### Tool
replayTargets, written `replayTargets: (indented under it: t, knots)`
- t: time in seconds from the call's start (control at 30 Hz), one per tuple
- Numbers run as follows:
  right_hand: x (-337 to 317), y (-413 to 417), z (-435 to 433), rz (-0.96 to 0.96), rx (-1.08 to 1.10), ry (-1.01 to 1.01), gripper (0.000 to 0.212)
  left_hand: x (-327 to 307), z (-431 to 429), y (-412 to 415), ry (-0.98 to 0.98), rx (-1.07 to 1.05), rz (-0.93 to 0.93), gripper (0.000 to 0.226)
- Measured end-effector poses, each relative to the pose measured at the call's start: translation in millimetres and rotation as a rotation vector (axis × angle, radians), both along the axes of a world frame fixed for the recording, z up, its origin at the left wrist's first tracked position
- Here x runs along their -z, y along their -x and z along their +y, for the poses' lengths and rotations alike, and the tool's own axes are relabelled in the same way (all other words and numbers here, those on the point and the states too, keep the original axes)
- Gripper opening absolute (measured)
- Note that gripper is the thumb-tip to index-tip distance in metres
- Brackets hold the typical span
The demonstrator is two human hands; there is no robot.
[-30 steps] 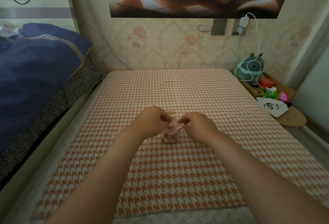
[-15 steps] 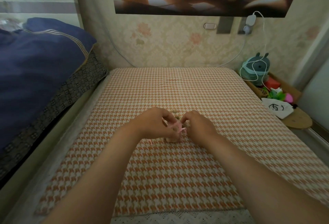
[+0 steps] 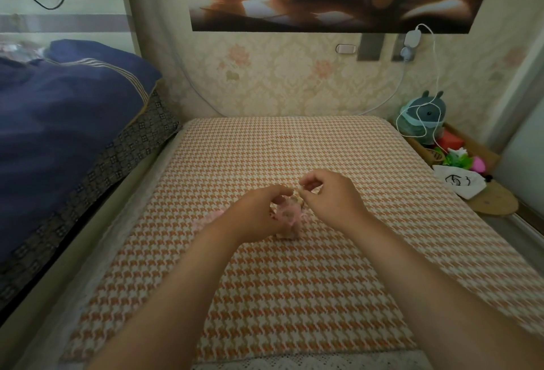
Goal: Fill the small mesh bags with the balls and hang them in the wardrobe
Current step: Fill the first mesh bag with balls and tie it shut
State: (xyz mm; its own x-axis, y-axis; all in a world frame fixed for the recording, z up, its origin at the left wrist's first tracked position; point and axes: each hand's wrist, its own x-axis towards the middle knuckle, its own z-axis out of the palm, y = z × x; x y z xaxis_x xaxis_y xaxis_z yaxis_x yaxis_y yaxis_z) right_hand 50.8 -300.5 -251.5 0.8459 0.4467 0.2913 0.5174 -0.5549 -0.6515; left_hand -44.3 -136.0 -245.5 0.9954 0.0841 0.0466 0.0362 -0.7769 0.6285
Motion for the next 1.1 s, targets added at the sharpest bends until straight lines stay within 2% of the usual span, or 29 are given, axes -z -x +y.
replayTargets:
  t: [0.1, 0.23, 0.37, 0.5, 0.77, 0.9, 1.0, 1.1]
  knots:
    - [-17, 17, 4, -0.070, -0.104, 0.002, 0.008, 4, 3, -4, 0.009, 0.002, -0.001, 0.050]
    - [-20, 27, 9, -0.226, -0.163, 0.244, 0.011, 12, 6, -6, 0.052, -0.001, -0.028, 0.031]
    - [-15, 24, 8, -0.225, -0.161, 0.338, 0.024, 18, 7, -5, 0.078, -0.012, -0.018, 0.042]
    - [-17, 18, 0, -0.186, -0.145, 0.281, 0.011, 20, 8, -5, 0.133, -0.024, 0.028, 0.056]
    - [-8, 20, -1, -0.080, -0.302, 0.382, 0.026, 20, 4, -8, 0.186, 0.008, 0.003, 0.054]
    - [-6, 18, 1, -0.091, -0.290, 0.432, 0.032, 21, 3, -8, 0.114, -0.014, -0.031, 0.051]
    - [-4, 16, 1, -0.107, -0.252, 0.368, 0.028, 22, 4, -7, 0.122, -0.005, -0.018, 0.040]
    - [-6, 18, 0, -0.115, -0.274, 0.405, 0.025, 22, 2, -6, 0.170, -0.021, -0.012, 0.038]
